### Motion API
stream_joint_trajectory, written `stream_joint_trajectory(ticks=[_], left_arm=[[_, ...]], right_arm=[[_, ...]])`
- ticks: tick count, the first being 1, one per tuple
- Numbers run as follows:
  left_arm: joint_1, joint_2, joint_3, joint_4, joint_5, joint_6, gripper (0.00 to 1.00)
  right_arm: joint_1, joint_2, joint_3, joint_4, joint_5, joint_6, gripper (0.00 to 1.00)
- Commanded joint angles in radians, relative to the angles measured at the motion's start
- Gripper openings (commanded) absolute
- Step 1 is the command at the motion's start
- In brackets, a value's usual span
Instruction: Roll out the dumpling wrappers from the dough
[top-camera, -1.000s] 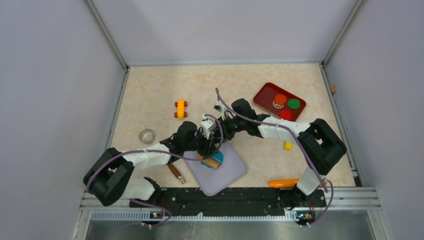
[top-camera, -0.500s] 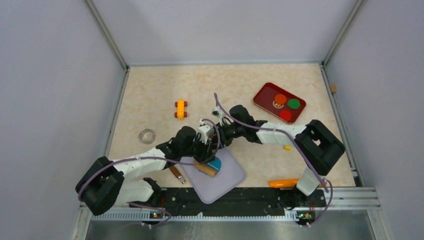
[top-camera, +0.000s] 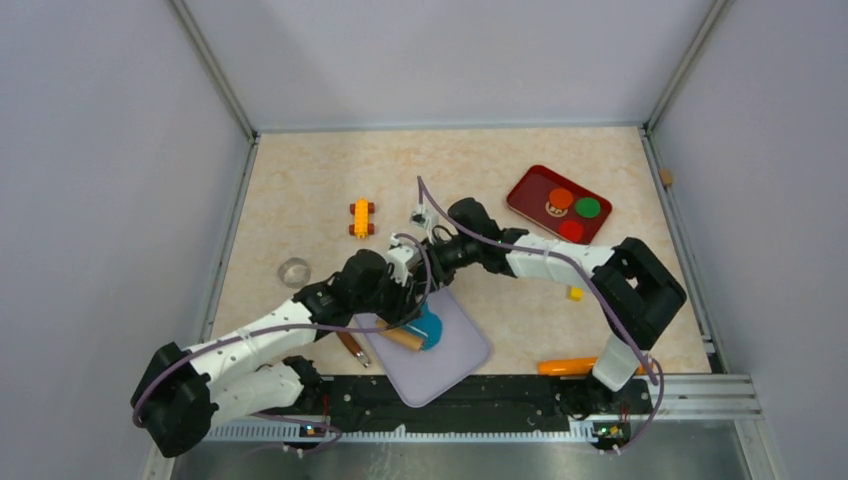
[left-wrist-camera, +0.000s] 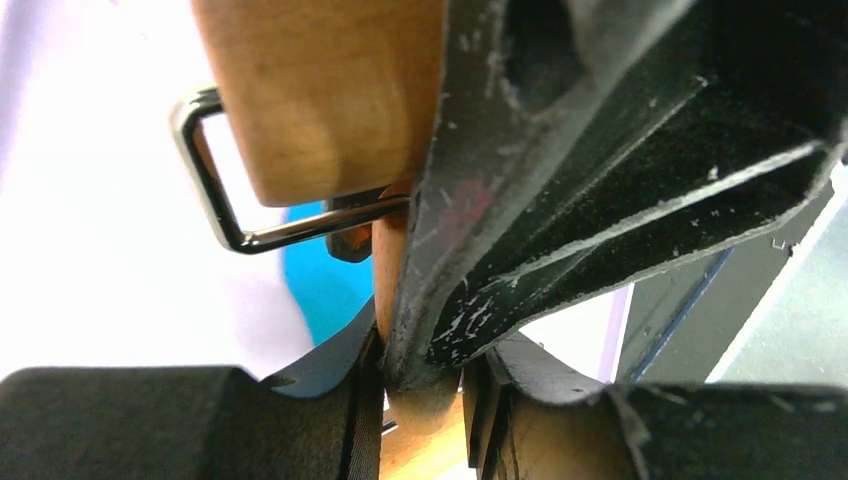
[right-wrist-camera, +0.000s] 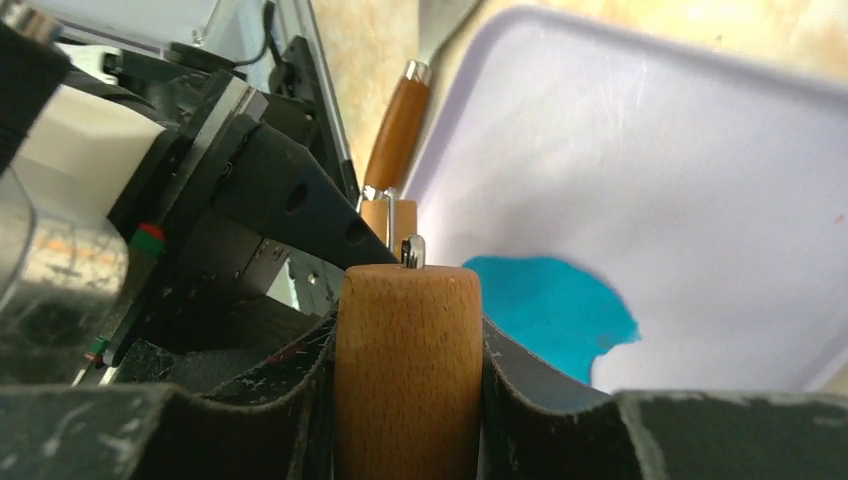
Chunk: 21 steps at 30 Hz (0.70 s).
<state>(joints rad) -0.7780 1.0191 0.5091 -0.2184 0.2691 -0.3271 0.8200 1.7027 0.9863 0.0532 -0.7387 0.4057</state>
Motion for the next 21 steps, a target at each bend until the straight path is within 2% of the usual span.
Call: stream_joint_trajectory(ticks=[1, 3, 4, 6, 8, 9, 14, 16, 18, 21], left_arm=[[0.006, -0.049, 0.142, -0.042, 0.037, 0.163, 0.2], [0.006, -0.056, 0.185, -0.045, 0.024, 0.269, 0.42], [0.006, -0.06, 0.2, -0.049, 0.018, 0.307, 0.49], [0.006, -0.078, 0.224, -0.06, 0.021, 0.423, 0.56], [0.006, -0.105, 0.235, -0.082, -0.019, 0.51, 0.75], [0.008, -0.12, 0.237, -0.089, -0.034, 0.559, 0.8], [0.016, -0.164, 0.213, -0.065, -0.118, 0.816, 0.88], [0.038, -0.126, 0.207, -0.019, -0.156, 0.832, 0.92], [0.077, -0.055, 0.235, -0.02, -0.133, 0.819, 0.92], [0.173, 0.118, 0.368, -0.149, 0.017, 0.777, 0.86]], right_arm=[[-0.069, -0.002, 0.151, -0.258, 0.04, -0.263, 0.0], [-0.098, -0.008, 0.208, -0.328, 0.049, -0.313, 0.0], [-0.113, -0.011, 0.227, -0.362, 0.054, -0.335, 0.0], [-0.146, -0.027, 0.237, -0.401, 0.068, -0.356, 0.0], [-0.184, -0.053, 0.235, -0.432, 0.088, -0.378, 0.0], [-0.198, -0.071, 0.233, -0.451, 0.097, -0.391, 0.0], [-0.292, -0.179, 0.218, -0.527, 0.139, -0.461, 0.0], [-0.337, -0.232, 0.203, -0.554, 0.157, -0.481, 0.0], [-0.383, -0.275, 0.184, -0.582, 0.164, -0.494, 0.0], [-0.448, -0.333, 0.158, -0.63, 0.166, -0.512, 0.0]])
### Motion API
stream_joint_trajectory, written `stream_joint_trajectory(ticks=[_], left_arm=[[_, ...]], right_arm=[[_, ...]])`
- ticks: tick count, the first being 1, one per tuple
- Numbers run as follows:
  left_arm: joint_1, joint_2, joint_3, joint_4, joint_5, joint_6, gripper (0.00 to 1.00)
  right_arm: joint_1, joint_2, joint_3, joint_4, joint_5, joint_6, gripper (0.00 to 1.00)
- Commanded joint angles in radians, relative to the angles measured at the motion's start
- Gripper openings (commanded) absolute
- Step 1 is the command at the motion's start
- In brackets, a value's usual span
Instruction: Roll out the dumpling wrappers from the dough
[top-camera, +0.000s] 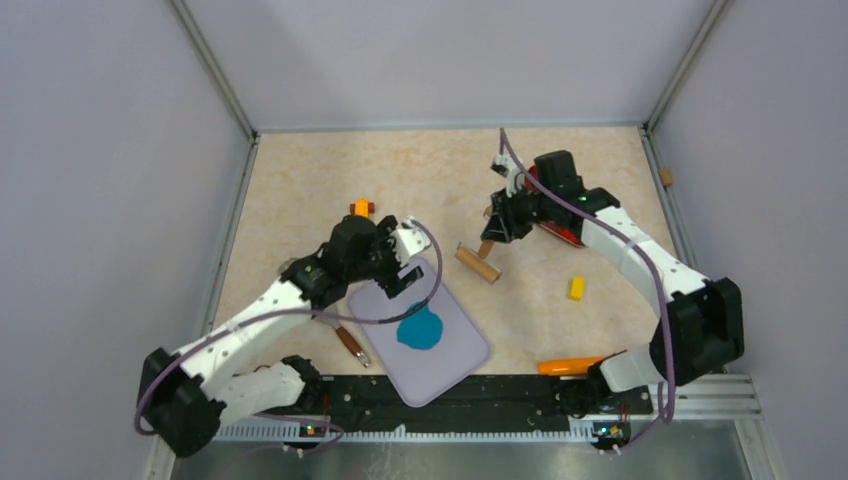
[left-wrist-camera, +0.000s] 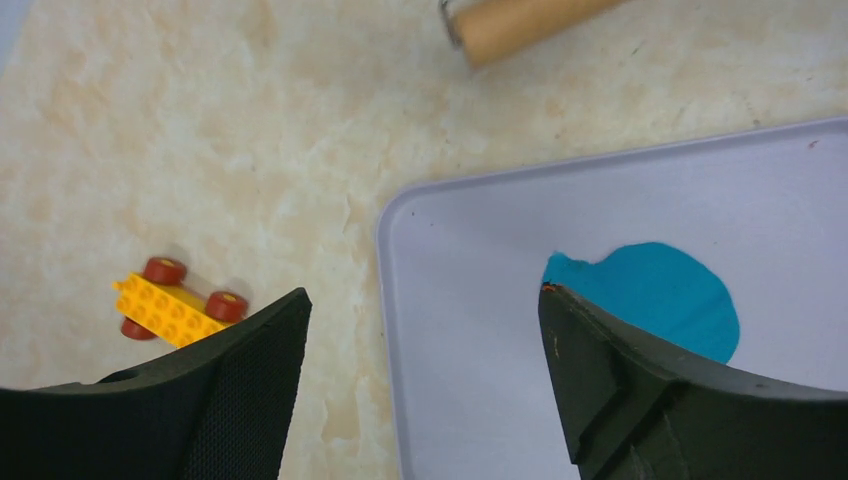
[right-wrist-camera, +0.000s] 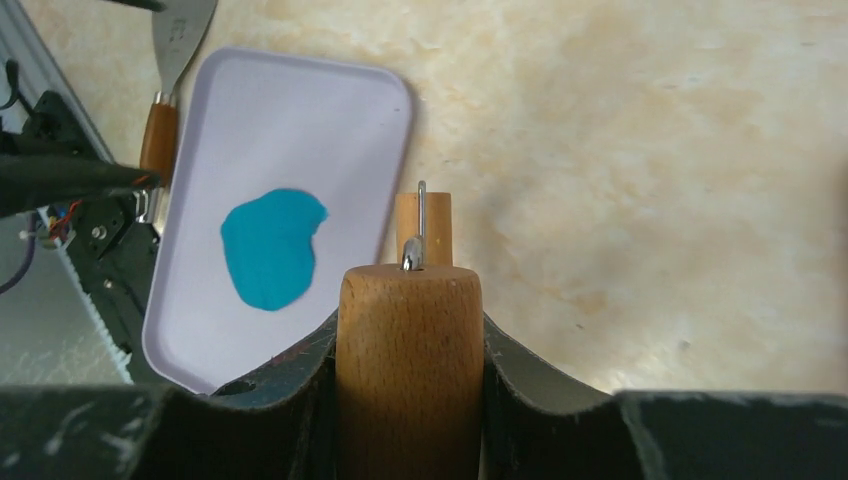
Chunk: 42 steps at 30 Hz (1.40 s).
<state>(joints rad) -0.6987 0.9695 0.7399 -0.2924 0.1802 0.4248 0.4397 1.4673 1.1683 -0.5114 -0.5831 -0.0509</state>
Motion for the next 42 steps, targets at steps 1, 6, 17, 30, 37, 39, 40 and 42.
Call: stream_joint_trajectory(ticks=[1, 6, 17, 30, 37, 39, 40, 42], left_arm=[[0.121, 0.24, 0.222, -0.144, 0.149, 0.017, 0.82], [0.223, 0.57, 0.489, -0.454, 0.178, 0.039, 0.6], [0.301, 0.866, 0.611, -0.533, 0.214, 0.033, 0.52], [0.299, 0.949, 0.593, -0.425, 0.179, -0.005, 0.24], [0.272, 1.004, 0.644, -0.452, 0.213, 0.033, 0.12], [0.26, 1.013, 0.652, -0.45, 0.214, 0.042, 0.07], [0.252, 1.019, 0.659, -0.45, 0.214, 0.044, 0.05], [0.24, 1.032, 0.69, -0.445, 0.213, 0.045, 0.02]], right_arm=[[-0.084, -0.117, -0.028, -0.083, 0.01, -0.066, 0.0], [-0.151, -0.197, -0.086, -0.143, -0.025, -0.101, 0.0], [-0.262, -0.277, -0.169, -0.094, -0.056, -0.04, 0.0], [-0.319, -0.256, -0.173, -0.077, -0.05, -0.004, 0.0], [-0.34, -0.266, -0.185, -0.111, -0.04, -0.026, 0.0], [-0.34, -0.266, -0.198, -0.111, -0.037, -0.025, 0.0], [-0.34, -0.265, -0.207, -0.109, -0.035, -0.025, 0.0], [-0.343, -0.26, -0.221, -0.108, -0.031, -0.031, 0.0]])
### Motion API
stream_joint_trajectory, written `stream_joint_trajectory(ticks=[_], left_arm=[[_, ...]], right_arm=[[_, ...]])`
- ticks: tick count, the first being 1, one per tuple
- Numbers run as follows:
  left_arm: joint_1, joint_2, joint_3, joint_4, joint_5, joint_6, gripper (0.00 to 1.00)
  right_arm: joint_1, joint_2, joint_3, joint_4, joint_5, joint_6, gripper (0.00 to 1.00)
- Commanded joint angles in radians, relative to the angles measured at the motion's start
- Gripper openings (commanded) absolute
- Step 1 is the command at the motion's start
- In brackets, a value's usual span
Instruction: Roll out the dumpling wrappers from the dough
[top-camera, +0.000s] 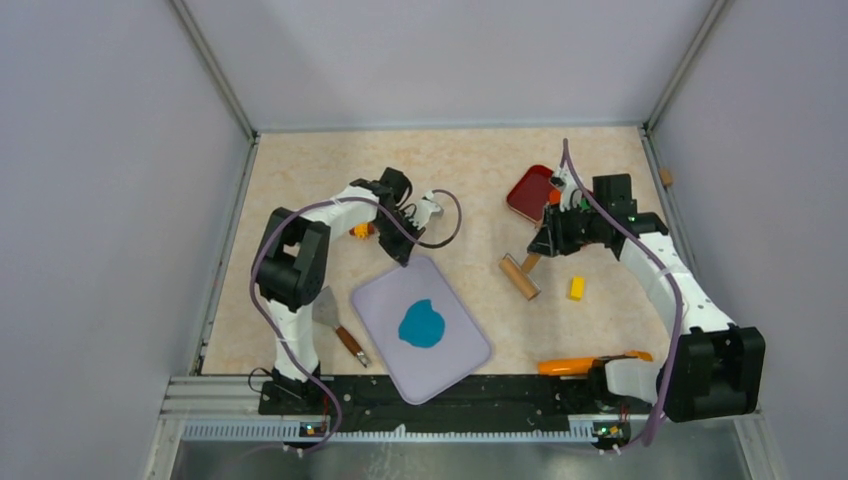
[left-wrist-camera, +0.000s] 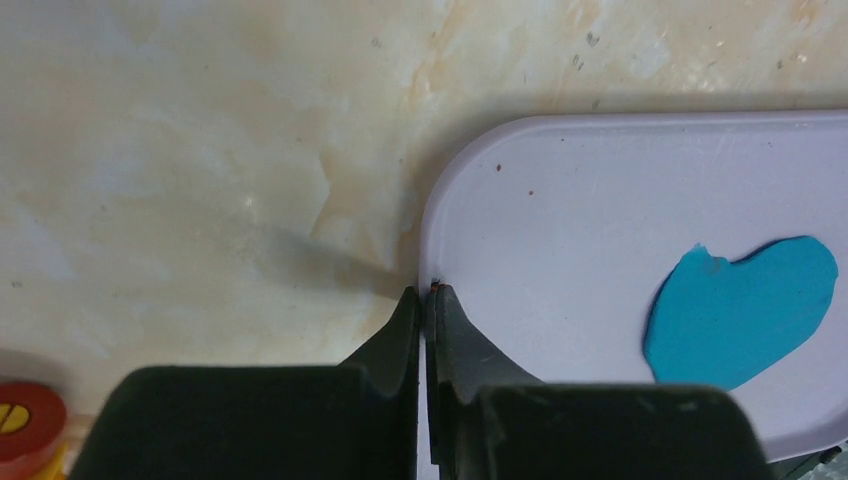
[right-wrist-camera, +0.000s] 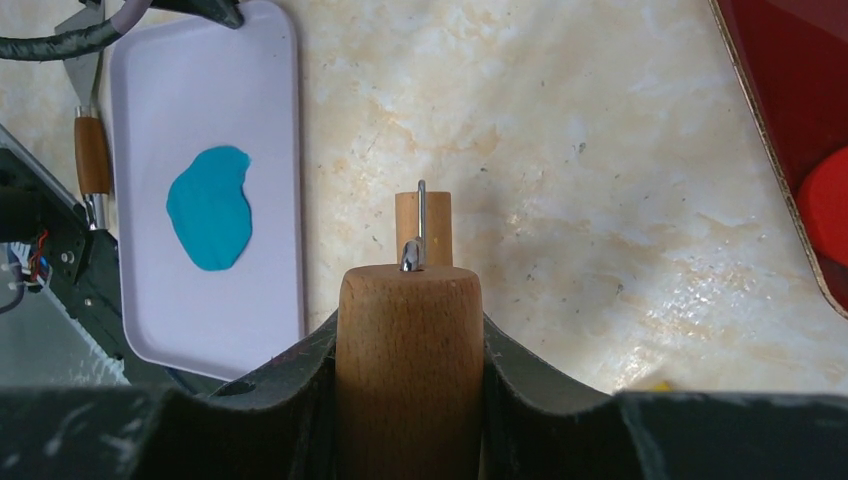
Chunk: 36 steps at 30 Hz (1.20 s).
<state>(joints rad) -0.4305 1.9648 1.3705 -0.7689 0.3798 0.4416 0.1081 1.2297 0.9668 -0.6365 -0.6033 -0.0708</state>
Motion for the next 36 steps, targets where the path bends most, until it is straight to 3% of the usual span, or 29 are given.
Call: stream_joint_trajectory(ticks=[1, 7, 15, 20, 29, 31, 36], left_arm=[[-0.033, 0.045, 0.08, 0.034, 0.014, 0.028, 0.0], [-0.049, 0.14, 0.271, 0.023, 0.014, 0.065, 0.0], [-0.131, 0.312, 0.539, -0.042, 0.019, 0.254, 0.0], [-0.175, 0.34, 0.559, 0.027, 0.06, 0.362, 0.0], [-0.192, 0.341, 0.56, 0.203, 0.058, 0.385, 0.0], [-0.191, 0.337, 0.563, 0.22, 0.062, 0.372, 0.07], [-0.183, 0.323, 0.6, 0.23, 0.076, 0.258, 0.38]], right_arm=[[-0.013, -0.018, -0.024, 0.017, -0.009, -0.014, 0.0], [-0.036, 0.026, -0.041, 0.043, -0.03, -0.004, 0.0], [-0.133, 0.102, -0.094, 0.151, -0.073, 0.119, 0.0], [-0.2, 0.126, -0.149, 0.219, -0.064, 0.19, 0.0], [-0.244, 0.097, -0.217, 0.312, 0.032, 0.254, 0.0], [-0.245, 0.088, -0.234, 0.33, 0.057, 0.242, 0.0], [-0.245, 0.071, -0.278, 0.354, 0.129, 0.22, 0.0]])
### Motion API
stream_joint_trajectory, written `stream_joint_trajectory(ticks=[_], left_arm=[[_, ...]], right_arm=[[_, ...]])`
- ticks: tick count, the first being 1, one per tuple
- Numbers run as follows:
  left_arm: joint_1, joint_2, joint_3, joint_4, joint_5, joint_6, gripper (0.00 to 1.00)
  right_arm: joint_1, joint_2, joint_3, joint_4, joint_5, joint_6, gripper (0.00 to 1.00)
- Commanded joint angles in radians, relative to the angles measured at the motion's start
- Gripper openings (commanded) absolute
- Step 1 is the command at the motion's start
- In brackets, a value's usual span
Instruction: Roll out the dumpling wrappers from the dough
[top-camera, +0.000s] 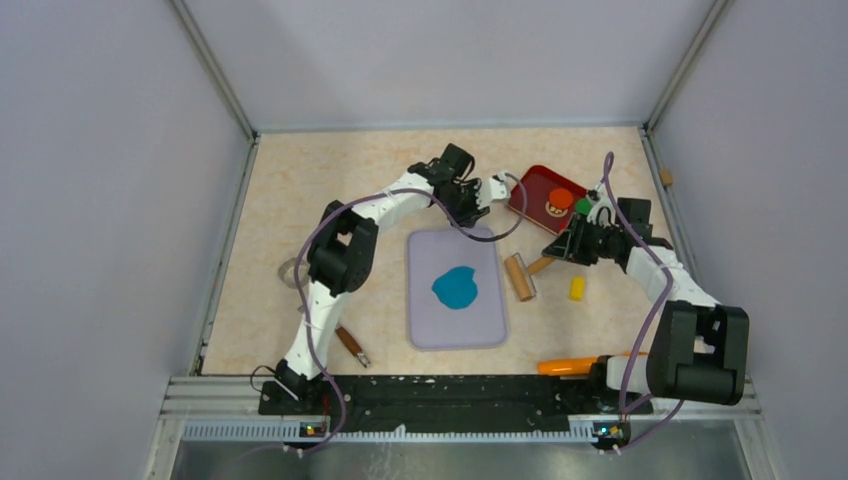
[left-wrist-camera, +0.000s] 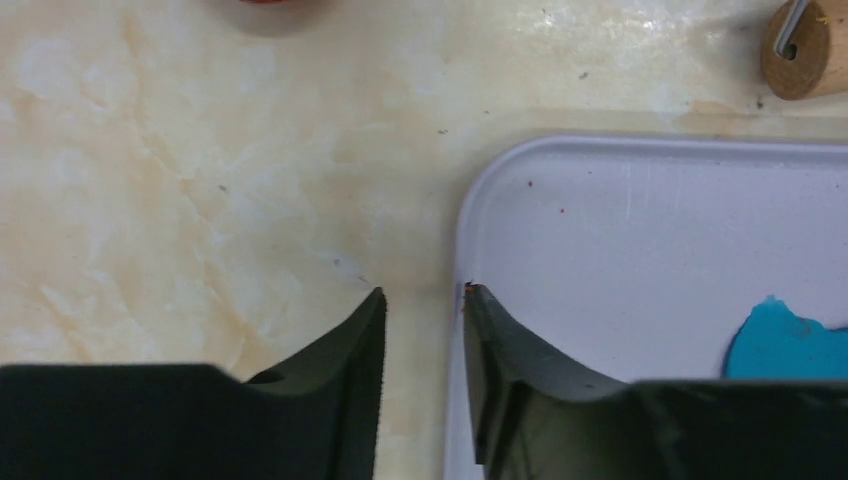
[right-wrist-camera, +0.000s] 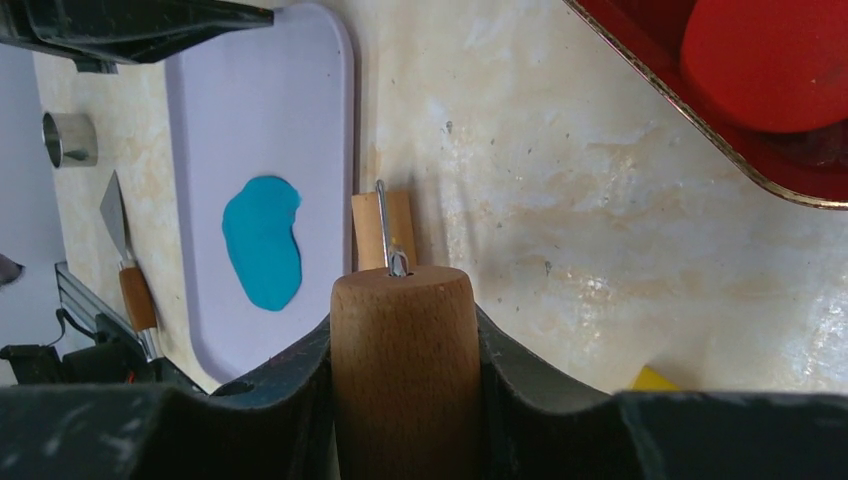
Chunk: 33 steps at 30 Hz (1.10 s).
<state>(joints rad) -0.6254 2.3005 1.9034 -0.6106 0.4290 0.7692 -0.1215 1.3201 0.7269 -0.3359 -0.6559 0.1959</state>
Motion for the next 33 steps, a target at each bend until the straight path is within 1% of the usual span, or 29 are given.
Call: stream_joint_trajectory(ticks=[1, 4, 6, 8, 10, 12, 13, 17, 20, 21, 23, 24, 27, 33], left_arm=[[0.018, -0.019, 0.088, 0.066, 0.036, -0.099, 0.41], [0.027, -0.055, 0.118, 0.047, 0.051, -0.165, 0.49], [0.028, -0.108, 0.094, 0.066, 0.045, -0.211, 0.54], [0.028, -0.182, 0.04, 0.123, 0.025, -0.28, 0.59], [0.029, -0.261, -0.012, 0.171, -0.007, -0.381, 0.71], [0.032, -0.34, -0.065, 0.209, -0.065, -0.533, 0.94], [0.034, -0.375, -0.097, 0.225, -0.091, -0.611, 0.98], [0.069, -0.506, -0.223, 0.198, -0.084, -0.815, 0.99], [0.099, -0.555, -0.271, 0.135, -0.118, -0.993, 0.99], [0.101, -0.577, -0.282, 0.118, -0.12, -0.988, 0.99], [0.102, -0.638, -0.335, 0.117, -0.133, -0.958, 0.99], [0.102, -0.667, -0.36, 0.113, -0.142, -0.946, 0.99], [0.101, -0.708, -0.405, 0.054, -0.124, -0.88, 0.99], [0.102, -0.798, -0.526, 0.0, -0.18, -0.724, 0.99]], right_arm=[[-0.015, -0.02, -0.043, 0.049, 0.191, -0.052, 0.0], [-0.015, -0.025, -0.056, 0.036, 0.213, -0.068, 0.02], [-0.015, -0.022, -0.062, 0.029, 0.224, -0.073, 0.05], [-0.015, -0.02, -0.06, 0.027, 0.236, -0.075, 0.07], [-0.015, -0.014, -0.055, 0.027, 0.257, -0.078, 0.09], [-0.015, -0.005, -0.046, 0.027, 0.276, -0.086, 0.11], [-0.015, 0.002, -0.042, 0.032, 0.284, -0.09, 0.12], [-0.017, 0.043, -0.005, 0.02, 0.296, -0.115, 0.24], [-0.02, 0.068, 0.042, -0.011, 0.311, -0.153, 0.33], [-0.021, 0.075, 0.054, -0.019, 0.325, -0.162, 0.36], [-0.026, 0.088, 0.081, -0.033, 0.353, -0.174, 0.48], [-0.028, 0.094, 0.092, -0.042, 0.354, -0.185, 0.5], [-0.03, 0.104, 0.106, -0.072, 0.34, -0.227, 0.52], [-0.031, 0.055, 0.078, -0.095, 0.345, -0.24, 0.53]])
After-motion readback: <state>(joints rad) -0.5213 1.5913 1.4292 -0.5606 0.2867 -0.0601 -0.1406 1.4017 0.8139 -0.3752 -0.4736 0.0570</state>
